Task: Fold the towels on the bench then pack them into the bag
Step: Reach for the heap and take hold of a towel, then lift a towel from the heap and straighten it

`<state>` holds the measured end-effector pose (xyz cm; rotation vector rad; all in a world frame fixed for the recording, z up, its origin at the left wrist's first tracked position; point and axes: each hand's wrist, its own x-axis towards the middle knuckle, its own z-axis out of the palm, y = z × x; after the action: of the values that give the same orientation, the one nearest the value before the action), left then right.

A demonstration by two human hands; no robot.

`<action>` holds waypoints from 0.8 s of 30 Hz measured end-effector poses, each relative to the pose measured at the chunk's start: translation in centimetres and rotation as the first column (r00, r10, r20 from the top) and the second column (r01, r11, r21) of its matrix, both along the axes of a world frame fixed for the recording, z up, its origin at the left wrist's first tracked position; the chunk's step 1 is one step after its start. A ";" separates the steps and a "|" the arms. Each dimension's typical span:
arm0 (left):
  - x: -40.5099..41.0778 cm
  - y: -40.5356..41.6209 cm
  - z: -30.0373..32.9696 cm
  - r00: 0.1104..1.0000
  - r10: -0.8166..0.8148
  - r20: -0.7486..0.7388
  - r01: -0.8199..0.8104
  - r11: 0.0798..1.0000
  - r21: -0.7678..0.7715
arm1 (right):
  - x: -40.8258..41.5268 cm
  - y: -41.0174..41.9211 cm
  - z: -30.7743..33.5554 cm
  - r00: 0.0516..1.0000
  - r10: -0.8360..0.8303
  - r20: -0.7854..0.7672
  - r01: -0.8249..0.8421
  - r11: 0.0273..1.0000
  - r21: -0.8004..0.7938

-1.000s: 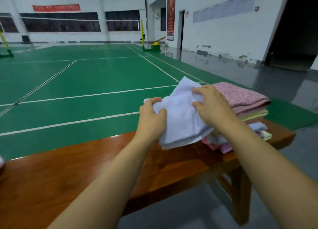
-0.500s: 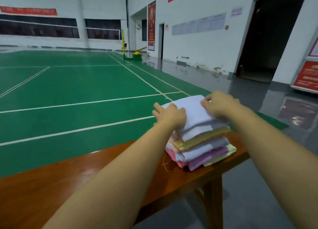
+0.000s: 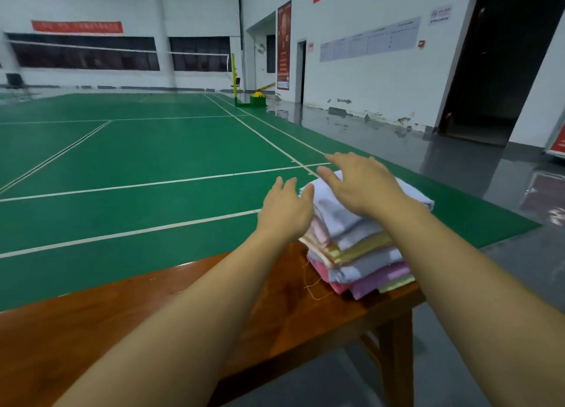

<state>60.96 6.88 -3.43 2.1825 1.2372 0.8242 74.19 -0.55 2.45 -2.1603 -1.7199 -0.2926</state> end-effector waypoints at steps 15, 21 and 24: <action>-34.7 -1.4 -2.3 0.782 0.585 -0.216 -0.532 0.806 0.260 | -32.7 7.4 -5.7 0.784 0.616 -0.078 -0.615 0.788 0.029; -48.5 -5.6 -1.5 0.610 0.757 -0.234 -0.694 0.653 0.303 | -45.8 7.0 -6.1 0.630 0.767 -0.123 -0.773 0.635 0.003; -54.2 -7.6 -0.9 0.529 0.815 -0.235 -0.748 0.579 0.324 | -51.2 7.1 -6.7 0.555 0.814 -0.170 -0.829 0.557 -0.040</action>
<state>6.72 -0.75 -4.29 1.8847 2.5522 0.8924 23.03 6.50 -4.22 -1.1324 -2.4746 0.2211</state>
